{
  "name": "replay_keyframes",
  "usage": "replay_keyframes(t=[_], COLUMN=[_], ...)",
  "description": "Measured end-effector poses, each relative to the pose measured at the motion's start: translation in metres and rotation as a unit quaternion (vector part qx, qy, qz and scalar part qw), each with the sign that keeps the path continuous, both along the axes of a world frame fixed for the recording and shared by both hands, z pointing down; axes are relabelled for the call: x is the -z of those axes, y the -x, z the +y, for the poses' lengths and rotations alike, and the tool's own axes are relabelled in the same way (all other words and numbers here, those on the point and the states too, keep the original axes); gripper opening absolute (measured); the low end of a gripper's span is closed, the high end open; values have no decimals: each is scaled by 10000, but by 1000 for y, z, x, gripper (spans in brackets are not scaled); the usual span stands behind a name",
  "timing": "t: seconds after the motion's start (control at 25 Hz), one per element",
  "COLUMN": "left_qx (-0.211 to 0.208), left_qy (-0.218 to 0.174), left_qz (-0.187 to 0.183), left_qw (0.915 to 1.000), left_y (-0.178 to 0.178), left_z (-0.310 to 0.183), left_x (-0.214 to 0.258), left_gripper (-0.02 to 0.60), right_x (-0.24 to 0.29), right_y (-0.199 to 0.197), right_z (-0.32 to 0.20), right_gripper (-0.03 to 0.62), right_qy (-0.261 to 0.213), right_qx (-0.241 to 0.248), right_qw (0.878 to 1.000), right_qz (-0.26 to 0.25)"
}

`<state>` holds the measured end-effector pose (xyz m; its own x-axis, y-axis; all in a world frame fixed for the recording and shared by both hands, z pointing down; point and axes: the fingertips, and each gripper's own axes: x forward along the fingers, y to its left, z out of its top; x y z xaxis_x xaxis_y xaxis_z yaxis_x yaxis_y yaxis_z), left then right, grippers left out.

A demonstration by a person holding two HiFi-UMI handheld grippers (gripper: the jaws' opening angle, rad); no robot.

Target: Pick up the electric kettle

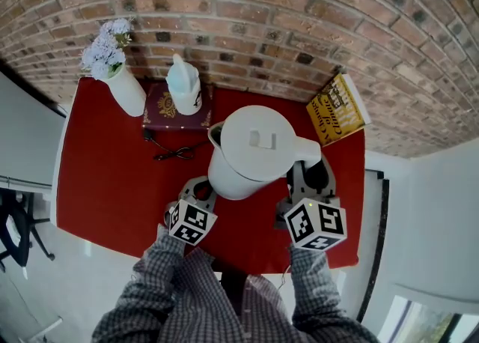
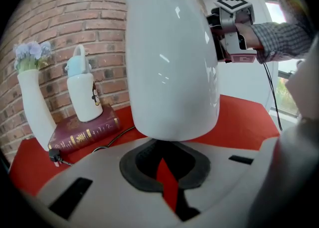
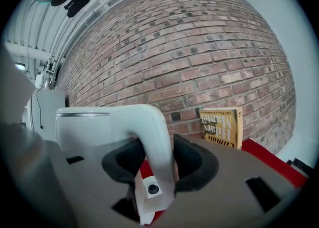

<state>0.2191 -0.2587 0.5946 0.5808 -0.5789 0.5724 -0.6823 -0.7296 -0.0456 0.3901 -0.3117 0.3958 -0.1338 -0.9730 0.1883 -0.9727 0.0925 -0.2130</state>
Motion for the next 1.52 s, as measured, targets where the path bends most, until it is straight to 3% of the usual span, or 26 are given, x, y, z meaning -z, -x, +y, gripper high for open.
replay_keyframes(t=[0.72, 1.16, 1.52], left_qx=[-197, -247, 27], left_qy=[-1001, -1111, -1196], left_qz=[56, -92, -276], left_qw=[9948, 9935, 9924], left_y=[-8, -3, 20], left_z=[43, 75, 91], left_x=[96, 139, 154], left_gripper=[0, 0, 1], right_x=[83, 121, 127], right_y=[-17, -19, -2], right_z=[68, 106, 112], right_gripper=[173, 175, 175], right_qy=[-680, -902, -914], right_qx=[102, 131, 351], right_qw=[9974, 9951, 9934], right_qz=[-202, -377, -595])
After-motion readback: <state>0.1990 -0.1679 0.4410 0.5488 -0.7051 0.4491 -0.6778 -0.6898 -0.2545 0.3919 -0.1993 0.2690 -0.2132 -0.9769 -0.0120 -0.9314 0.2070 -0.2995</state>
